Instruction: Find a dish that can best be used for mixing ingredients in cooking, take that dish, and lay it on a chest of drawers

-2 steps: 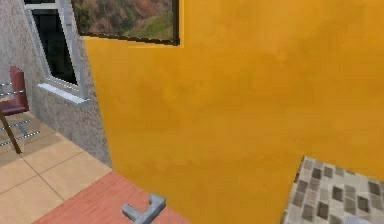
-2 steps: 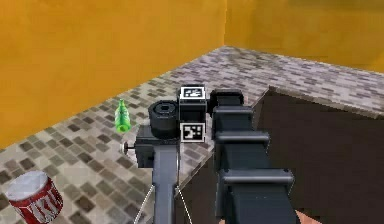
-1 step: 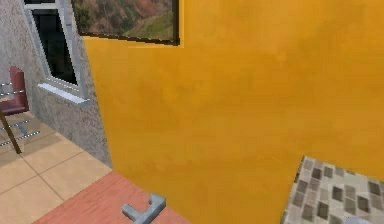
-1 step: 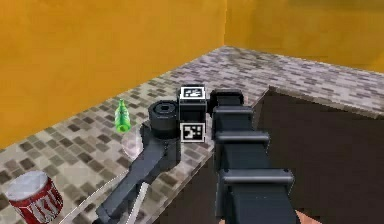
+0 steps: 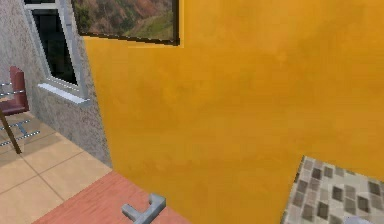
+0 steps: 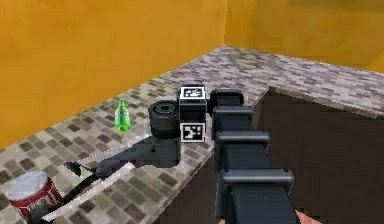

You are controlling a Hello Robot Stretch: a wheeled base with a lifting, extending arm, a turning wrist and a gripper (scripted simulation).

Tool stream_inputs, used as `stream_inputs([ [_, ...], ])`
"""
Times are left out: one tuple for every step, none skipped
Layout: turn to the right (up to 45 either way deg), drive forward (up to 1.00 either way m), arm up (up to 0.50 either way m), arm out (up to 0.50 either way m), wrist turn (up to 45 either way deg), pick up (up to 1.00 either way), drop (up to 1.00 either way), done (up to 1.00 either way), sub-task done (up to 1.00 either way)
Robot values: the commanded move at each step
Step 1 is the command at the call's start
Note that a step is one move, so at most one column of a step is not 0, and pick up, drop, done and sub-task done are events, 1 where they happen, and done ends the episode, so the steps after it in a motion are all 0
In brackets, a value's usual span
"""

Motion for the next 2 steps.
stream_inputs([
  [0.0, 0.0, 0.0, 0.0, 45.0, 0.0, 0.0, 0.0, 0.0],
  [0.0, 0.0, 0.0, 0.0, 15.0, 0.0, 0.0, 0.0, 0.0],
])
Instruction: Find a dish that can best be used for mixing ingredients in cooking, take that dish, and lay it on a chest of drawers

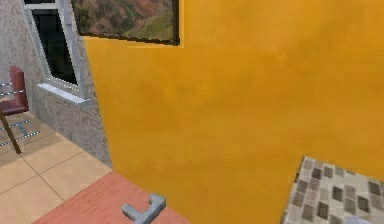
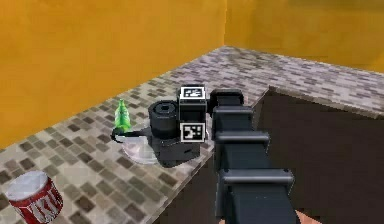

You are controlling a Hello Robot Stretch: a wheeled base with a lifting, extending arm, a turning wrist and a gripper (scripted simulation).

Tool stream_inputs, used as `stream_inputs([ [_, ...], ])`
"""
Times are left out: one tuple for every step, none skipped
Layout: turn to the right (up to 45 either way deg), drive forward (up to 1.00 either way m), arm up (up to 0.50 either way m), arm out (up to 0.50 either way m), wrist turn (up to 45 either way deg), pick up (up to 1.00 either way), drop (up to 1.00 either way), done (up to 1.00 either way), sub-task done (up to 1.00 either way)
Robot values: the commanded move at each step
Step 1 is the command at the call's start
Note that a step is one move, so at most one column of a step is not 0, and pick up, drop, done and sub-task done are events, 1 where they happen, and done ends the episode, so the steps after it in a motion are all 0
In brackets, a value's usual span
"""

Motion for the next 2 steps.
stream_inputs([
  [0.0, 0.0, -0.08, 0.0, 0.0, 0.0, 0.0, 0.0, 0.0],
  [0.0, 0.0, 0.0, 0.0, 0.0, 1.0, 0.0, 0.0, 0.0],
])
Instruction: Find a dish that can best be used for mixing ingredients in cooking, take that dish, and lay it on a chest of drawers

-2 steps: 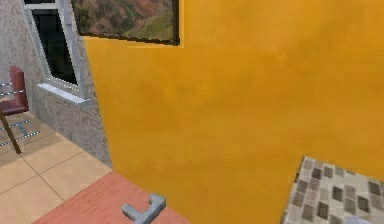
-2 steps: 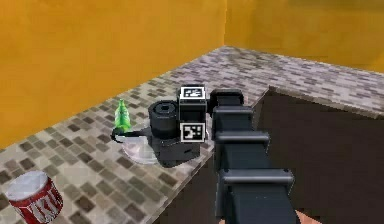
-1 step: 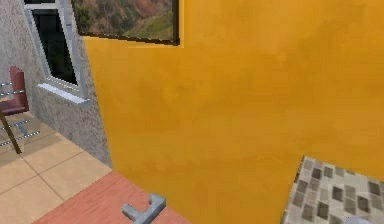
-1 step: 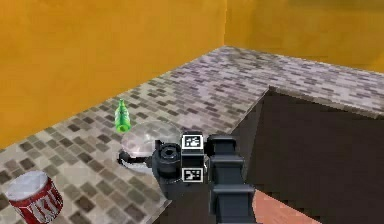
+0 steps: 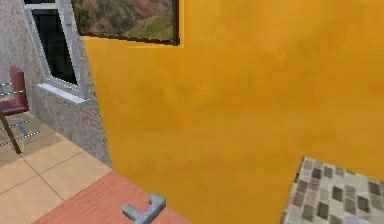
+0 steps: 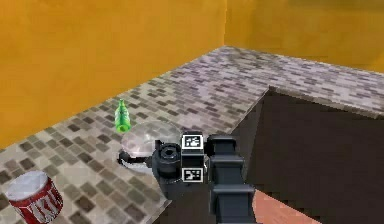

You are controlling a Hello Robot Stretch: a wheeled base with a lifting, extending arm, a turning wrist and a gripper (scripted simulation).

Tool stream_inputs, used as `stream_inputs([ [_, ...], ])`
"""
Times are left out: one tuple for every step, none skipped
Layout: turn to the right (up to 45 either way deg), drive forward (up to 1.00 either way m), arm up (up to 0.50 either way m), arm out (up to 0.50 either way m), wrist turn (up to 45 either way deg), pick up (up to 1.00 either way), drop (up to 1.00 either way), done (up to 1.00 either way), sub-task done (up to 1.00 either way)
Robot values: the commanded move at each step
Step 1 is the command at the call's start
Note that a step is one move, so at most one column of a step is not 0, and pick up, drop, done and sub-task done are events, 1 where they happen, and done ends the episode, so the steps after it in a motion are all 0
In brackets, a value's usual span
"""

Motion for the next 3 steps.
stream_inputs([
  [0.0, 0.0, 0.08, 0.0, 0.0, 0.0, 0.0, 0.0, 0.0],
  [0.0, 0.0, 0.0, 0.0, -45.0, 0.0, 0.0, 0.0, 0.0],
  [0.0, 0.0, 0.0, 0.0, -45.0, 0.0, 0.0, 0.0, 0.0],
])
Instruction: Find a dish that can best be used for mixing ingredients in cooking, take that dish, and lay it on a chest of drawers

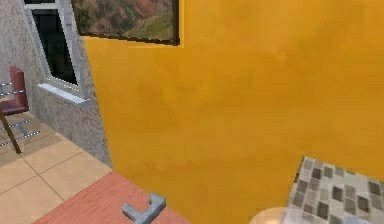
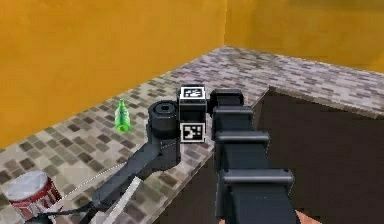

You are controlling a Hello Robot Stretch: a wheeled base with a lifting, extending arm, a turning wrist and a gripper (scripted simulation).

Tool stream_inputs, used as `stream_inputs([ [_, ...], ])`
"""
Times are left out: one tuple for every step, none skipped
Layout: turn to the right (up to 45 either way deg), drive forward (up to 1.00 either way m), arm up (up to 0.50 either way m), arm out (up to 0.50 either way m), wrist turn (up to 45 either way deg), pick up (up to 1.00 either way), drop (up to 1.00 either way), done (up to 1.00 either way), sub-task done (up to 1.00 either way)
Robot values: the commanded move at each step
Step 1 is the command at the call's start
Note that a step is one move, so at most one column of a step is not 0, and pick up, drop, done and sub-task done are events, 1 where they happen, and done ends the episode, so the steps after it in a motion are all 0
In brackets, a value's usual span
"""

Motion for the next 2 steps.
stream_inputs([
  [0.0, 0.0, 0.0, 0.0, -9.0, 0.0, 0.0, 0.0, 0.0],
  [0.0, 0.0, 0.0, -0.12, 0.0, 0.0, 0.0, 0.0, 0.0],
])
